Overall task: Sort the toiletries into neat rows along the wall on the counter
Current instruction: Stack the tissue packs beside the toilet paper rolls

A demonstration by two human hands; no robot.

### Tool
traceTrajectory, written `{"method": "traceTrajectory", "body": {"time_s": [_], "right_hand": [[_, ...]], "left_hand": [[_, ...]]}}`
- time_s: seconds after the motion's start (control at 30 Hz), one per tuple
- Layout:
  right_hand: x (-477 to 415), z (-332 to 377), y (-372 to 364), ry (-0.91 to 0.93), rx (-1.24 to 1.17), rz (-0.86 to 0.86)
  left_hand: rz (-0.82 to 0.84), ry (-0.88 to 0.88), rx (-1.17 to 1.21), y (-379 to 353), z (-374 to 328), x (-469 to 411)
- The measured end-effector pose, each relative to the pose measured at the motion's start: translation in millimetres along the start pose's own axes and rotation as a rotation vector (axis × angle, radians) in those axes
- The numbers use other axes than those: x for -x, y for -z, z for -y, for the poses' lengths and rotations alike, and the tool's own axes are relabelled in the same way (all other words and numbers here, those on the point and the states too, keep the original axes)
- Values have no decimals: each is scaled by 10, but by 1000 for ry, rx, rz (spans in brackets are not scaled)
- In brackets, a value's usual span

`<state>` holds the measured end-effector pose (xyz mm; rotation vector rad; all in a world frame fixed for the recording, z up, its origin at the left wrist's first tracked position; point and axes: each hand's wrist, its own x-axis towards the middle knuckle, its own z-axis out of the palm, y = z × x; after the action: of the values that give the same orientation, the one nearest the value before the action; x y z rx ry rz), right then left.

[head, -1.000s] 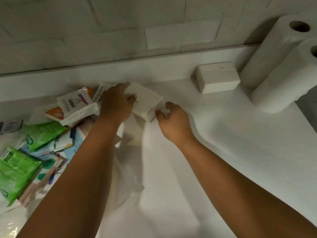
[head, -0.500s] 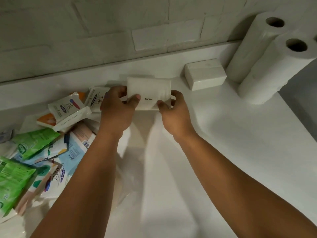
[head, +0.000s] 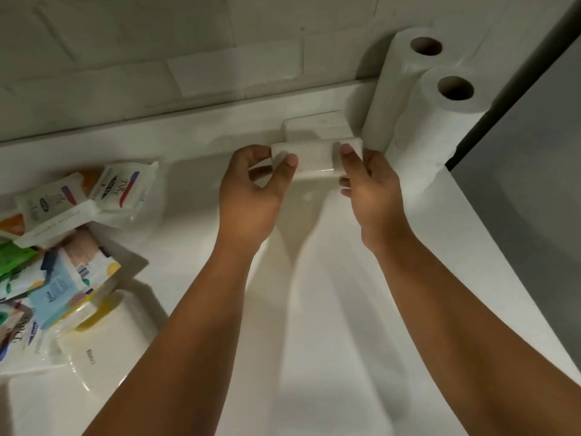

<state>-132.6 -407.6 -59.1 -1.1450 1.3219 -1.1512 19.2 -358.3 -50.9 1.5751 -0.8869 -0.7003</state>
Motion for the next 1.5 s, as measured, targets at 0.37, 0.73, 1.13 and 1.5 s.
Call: {"method": "traceTrajectory", "body": {"time_s": [0.37,0.73,1.13,1.5], "right_hand": [[-709,105,145,63,55,-21],[-1093,-98,18,62,173,119],[-1178,-174,-6,-21,110,96],[-851,58,70,-13,283,125]], "left_hand": [[40,-129,-98,-596,39,-400],[-51,-198,-231,-892,329,-709],[-60,-81,-94,-1096,384,-750],[1,3,-207,-958,12,-546]]}}
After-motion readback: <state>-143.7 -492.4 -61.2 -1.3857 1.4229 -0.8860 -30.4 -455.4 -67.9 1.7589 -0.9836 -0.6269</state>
